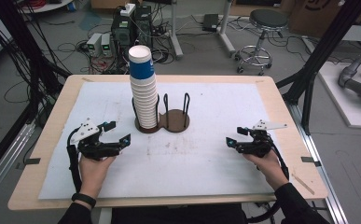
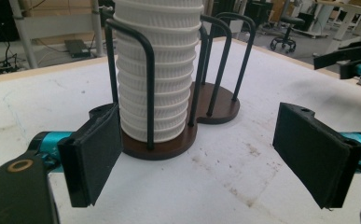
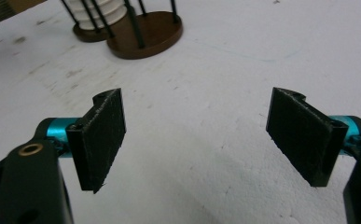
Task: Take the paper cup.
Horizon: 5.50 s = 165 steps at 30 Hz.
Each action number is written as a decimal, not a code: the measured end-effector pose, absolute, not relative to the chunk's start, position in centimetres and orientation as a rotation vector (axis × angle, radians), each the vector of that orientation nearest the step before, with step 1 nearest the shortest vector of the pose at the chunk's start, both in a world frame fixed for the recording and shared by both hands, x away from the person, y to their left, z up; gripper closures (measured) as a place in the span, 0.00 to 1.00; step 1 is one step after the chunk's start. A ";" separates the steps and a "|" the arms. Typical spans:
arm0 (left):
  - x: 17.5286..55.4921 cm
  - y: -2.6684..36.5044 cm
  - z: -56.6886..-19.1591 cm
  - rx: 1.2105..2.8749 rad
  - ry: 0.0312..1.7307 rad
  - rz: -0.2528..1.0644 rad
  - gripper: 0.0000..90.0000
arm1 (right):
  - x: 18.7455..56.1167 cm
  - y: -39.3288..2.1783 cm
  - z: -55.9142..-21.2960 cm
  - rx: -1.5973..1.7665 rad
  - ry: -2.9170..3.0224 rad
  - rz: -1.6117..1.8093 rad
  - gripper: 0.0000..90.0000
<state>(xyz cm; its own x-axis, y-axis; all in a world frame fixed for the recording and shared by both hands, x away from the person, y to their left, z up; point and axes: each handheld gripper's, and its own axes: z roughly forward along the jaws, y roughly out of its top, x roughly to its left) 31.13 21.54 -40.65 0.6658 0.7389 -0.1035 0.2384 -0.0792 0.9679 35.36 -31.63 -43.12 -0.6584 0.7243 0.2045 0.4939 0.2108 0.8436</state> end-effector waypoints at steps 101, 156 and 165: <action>43.3 16.4 -32.4 1.639 0.715 0.499 0.12 | 37.6 -25.5 -33.1 0.733 2.220 1.679 0.22; 43.2 16.2 -32.3 1.664 0.709 0.524 0.12 | 47.4 -5.4 -21.7 0.613 2.269 1.802 0.23; 43.2 16.1 -32.3 1.668 0.704 0.532 0.12 | 47.4 -5.3 -21.8 0.588 2.304 1.812 0.33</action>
<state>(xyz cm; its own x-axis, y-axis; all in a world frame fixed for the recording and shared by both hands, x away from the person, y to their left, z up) 43.17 16.14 -32.33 0.7136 0.7000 -0.0277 0.1643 -0.1289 0.9779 47.45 -5.31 -21.80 -0.9116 0.3932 0.1202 0.2094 0.1924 0.9587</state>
